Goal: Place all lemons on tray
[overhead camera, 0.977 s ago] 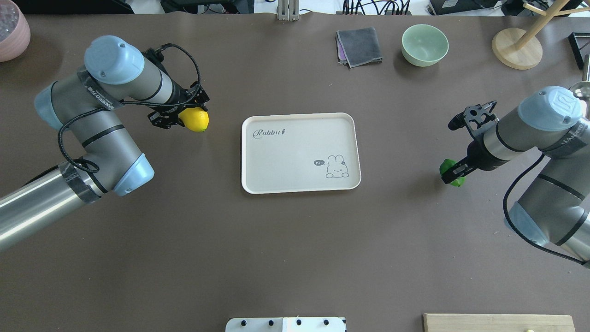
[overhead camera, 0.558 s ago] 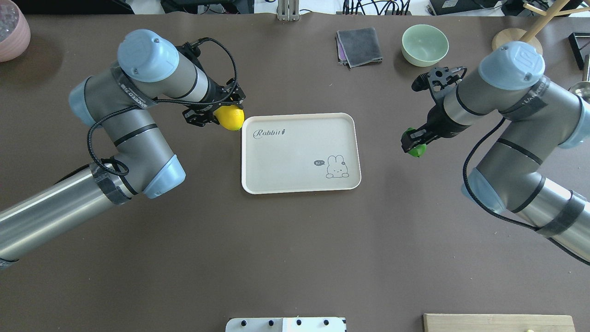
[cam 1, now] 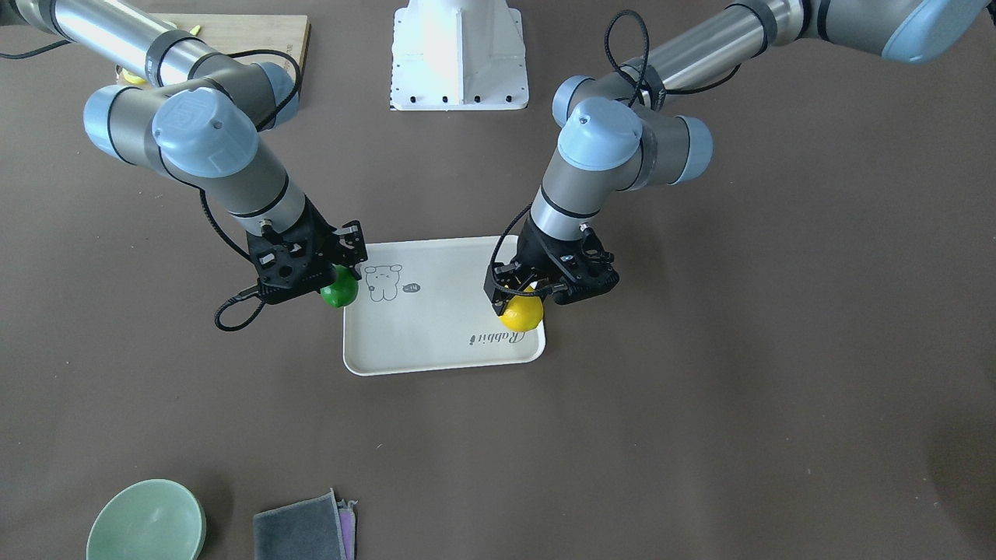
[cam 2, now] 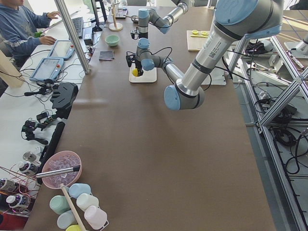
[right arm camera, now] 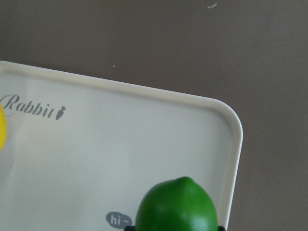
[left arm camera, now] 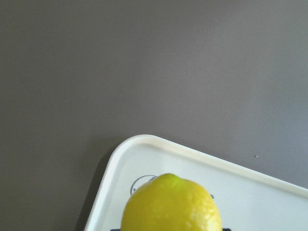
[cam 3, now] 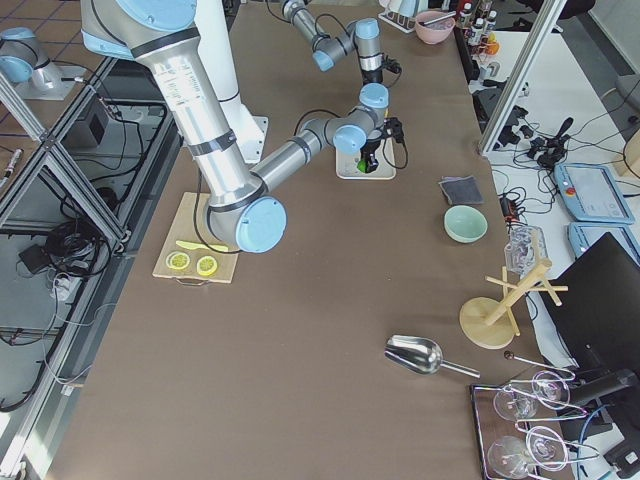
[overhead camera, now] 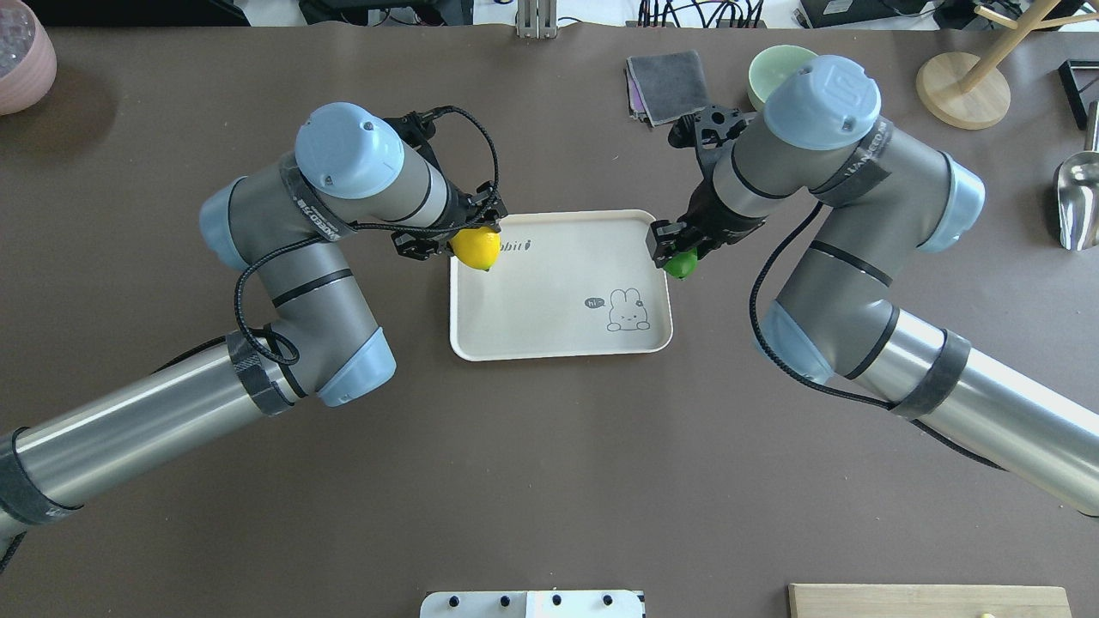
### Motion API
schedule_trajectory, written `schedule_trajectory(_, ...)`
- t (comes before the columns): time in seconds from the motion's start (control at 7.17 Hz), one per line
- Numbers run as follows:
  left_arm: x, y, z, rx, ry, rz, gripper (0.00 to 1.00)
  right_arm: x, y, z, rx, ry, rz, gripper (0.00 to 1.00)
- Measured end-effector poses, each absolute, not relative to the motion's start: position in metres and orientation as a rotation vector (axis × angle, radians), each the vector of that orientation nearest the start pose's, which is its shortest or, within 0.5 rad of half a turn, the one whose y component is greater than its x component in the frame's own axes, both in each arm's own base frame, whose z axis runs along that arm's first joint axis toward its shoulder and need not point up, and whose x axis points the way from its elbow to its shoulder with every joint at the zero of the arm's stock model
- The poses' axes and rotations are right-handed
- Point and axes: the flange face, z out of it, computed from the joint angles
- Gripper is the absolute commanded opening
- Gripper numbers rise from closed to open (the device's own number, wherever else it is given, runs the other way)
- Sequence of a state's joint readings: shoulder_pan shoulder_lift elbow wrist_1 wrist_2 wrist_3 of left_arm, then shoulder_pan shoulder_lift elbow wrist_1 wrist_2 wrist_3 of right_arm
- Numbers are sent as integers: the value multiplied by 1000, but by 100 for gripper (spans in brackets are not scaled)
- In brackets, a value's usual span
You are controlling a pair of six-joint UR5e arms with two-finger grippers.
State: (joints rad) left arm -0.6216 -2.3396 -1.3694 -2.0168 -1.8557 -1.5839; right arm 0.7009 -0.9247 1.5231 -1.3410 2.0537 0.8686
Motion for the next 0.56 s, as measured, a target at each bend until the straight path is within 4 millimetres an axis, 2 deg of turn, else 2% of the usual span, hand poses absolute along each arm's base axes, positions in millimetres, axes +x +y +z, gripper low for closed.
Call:
schedule_trajectory(0.14,561,-528,224,57,1040,-423,98,-505,-527,261,175,-903,-183,100)
schedule_trajectory(0.42,557,-531,221,77,1040,-400,98,-526,-519,260,183,-912,-125,100)
schedule_trajectory(0.56,544,-540,219,89,1044,-405,98,-529,-517,261,189,-919,-105,100)
